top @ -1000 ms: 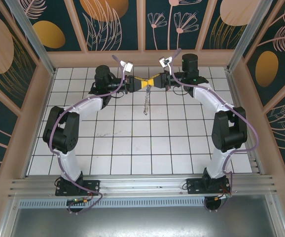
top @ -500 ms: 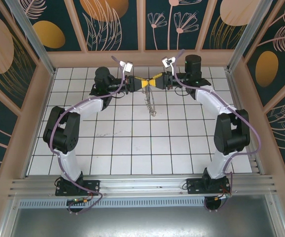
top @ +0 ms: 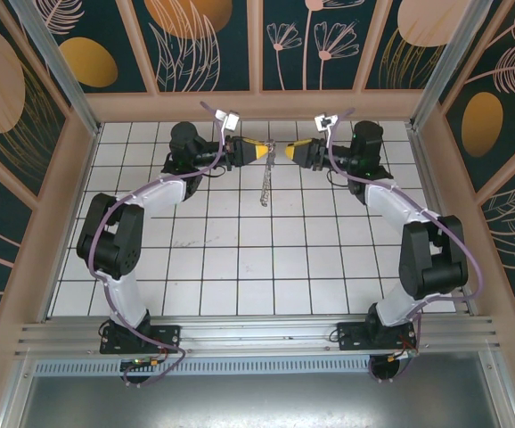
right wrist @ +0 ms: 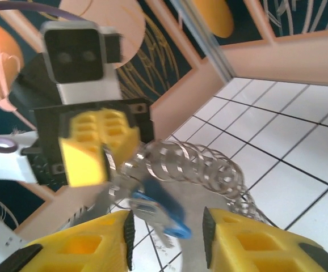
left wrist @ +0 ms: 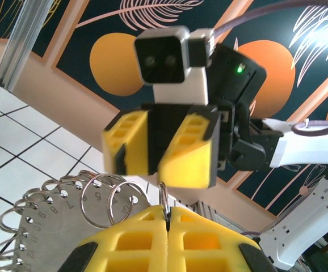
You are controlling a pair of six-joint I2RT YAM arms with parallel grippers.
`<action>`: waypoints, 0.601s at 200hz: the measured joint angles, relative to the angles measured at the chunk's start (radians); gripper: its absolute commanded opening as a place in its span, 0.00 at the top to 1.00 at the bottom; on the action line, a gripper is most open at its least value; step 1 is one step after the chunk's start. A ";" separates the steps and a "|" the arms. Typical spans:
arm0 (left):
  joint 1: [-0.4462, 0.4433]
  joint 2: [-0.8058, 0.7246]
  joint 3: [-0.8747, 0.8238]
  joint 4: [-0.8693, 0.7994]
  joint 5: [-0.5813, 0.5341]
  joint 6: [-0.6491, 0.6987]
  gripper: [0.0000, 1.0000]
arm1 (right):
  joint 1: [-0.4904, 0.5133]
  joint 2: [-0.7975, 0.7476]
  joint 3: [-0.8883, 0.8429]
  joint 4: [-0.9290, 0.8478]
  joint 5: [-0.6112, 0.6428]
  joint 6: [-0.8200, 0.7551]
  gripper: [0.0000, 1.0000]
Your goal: Put the keys on the keyring
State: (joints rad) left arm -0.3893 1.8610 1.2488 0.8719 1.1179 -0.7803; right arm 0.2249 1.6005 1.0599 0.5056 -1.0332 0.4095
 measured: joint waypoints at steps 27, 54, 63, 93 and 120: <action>0.000 -0.011 0.000 0.000 0.000 -0.003 1.00 | 0.037 -0.026 -0.061 0.017 0.095 -0.005 0.51; 0.000 -0.016 0.000 0.000 0.000 -0.005 1.00 | 0.092 -0.053 -0.072 0.009 0.181 -0.039 0.49; 0.000 -0.016 0.000 0.000 0.000 -0.007 1.00 | 0.111 -0.064 -0.072 0.003 0.208 -0.055 0.49; 0.000 -0.017 0.000 0.000 0.000 -0.010 1.00 | 0.157 -0.089 -0.071 -0.020 0.281 -0.098 0.49; 0.000 -0.017 0.000 0.000 0.000 -0.010 1.00 | 0.163 -0.089 -0.049 -0.050 0.315 -0.116 0.51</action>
State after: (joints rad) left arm -0.3893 1.8442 1.2488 0.8722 1.1179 -0.7906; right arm 0.3882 1.5120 1.0107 0.4553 -0.7181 0.2935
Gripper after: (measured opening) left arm 0.049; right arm 0.505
